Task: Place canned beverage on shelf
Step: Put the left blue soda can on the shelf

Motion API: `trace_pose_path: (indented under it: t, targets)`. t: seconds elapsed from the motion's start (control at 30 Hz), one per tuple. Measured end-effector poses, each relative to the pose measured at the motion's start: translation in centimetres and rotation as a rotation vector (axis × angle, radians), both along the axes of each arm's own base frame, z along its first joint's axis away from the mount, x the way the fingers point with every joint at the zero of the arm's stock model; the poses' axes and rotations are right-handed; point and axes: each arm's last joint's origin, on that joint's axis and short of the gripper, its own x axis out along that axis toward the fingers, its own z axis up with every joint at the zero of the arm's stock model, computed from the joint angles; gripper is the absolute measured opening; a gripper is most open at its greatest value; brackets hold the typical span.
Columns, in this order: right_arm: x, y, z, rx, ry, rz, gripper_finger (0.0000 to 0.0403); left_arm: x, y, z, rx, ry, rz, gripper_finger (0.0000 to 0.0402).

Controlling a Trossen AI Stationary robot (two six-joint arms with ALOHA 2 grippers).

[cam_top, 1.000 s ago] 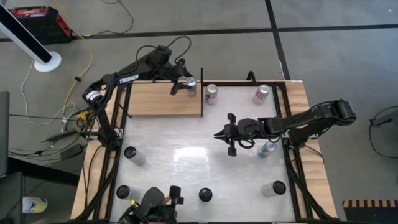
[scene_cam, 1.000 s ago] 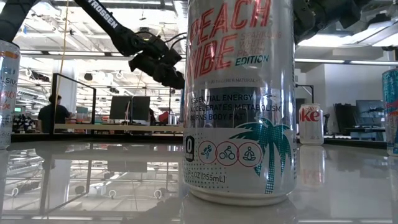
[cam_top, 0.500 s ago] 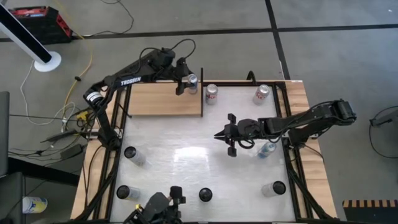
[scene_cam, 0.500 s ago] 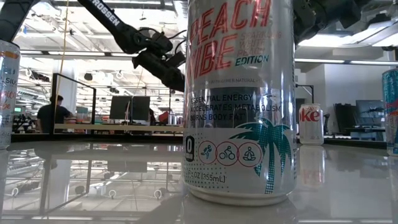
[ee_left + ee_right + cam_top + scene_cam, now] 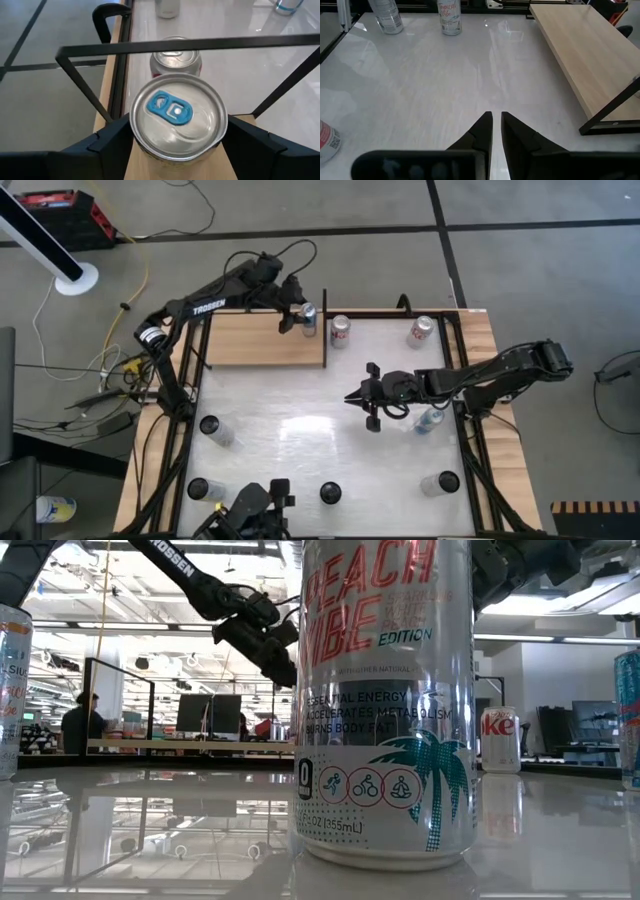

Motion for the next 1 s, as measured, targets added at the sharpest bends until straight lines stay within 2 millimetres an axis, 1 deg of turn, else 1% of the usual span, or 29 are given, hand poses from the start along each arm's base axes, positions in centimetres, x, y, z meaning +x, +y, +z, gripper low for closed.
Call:
trace_pose_path:
  t: [0.23, 0.4, 0.73, 1.0]
  targets:
    - [0.0, 0.0, 0.0, -0.002, 0.000, 0.001, 0.0064, -0.1, 0.1, 1.4, 0.008, 0.071, 0.039, 0.0265]
    - [0.0, 0.0, 0.0, -0.004, 0.000, 0.001, 0.0064, 0.0, 0.0, 2.3, -0.015, 0.068, 0.030, 0.0265]
    - [0.0, 0.0, 0.0, -0.004, 0.000, 0.001, 0.0064, 1.0, -0.8, 2.2, -0.107, 0.099, 0.170, 0.0265]
    - [0.0, 0.0, 0.0, -0.003, -0.001, 0.000, 0.0064, 2.4, -2.2, 2.1, -0.036, 0.159, 0.239, 0.0263]
